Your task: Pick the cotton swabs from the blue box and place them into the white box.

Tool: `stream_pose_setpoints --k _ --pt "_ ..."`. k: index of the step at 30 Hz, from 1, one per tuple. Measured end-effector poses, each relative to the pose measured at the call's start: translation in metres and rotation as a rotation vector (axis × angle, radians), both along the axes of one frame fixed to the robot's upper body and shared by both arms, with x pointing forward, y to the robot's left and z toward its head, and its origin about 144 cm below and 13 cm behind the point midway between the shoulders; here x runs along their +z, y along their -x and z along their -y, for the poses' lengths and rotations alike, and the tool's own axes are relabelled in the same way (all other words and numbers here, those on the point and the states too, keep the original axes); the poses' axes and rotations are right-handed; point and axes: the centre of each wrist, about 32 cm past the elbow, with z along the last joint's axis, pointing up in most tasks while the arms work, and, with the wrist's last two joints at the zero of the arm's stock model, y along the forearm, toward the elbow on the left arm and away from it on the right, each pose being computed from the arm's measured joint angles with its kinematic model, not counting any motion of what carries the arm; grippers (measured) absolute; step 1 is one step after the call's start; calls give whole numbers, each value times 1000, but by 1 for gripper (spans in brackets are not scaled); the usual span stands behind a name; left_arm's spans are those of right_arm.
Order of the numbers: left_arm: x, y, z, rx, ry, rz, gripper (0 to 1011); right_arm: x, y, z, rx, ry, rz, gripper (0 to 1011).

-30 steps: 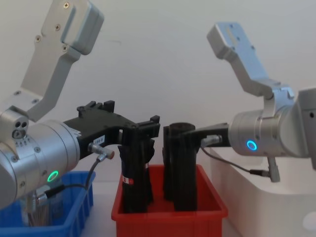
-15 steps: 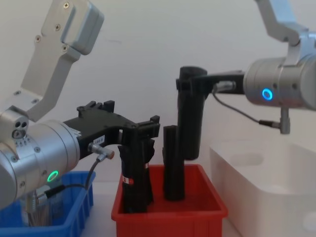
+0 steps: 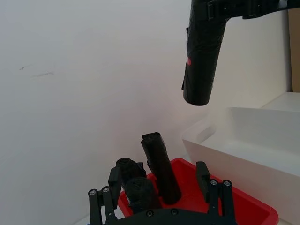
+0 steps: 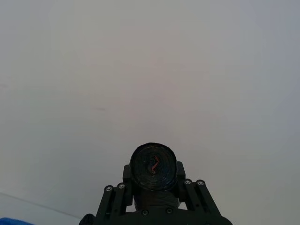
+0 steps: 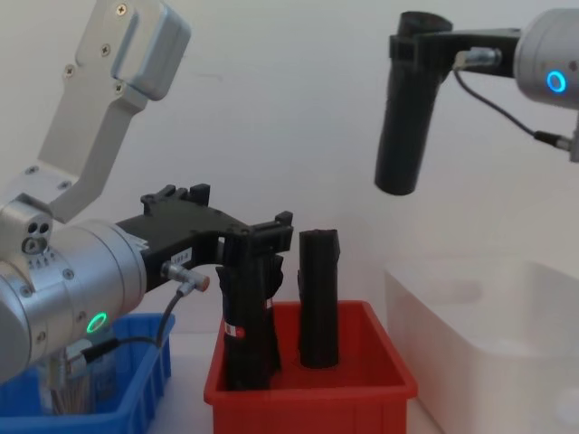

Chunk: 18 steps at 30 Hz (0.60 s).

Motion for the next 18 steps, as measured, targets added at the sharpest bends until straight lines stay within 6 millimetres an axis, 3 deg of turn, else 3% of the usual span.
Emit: stream_pose_setpoints --k 18 --pt "0 0 0 0 0 0 1004 -17 3 24 -153 13 -27 504"
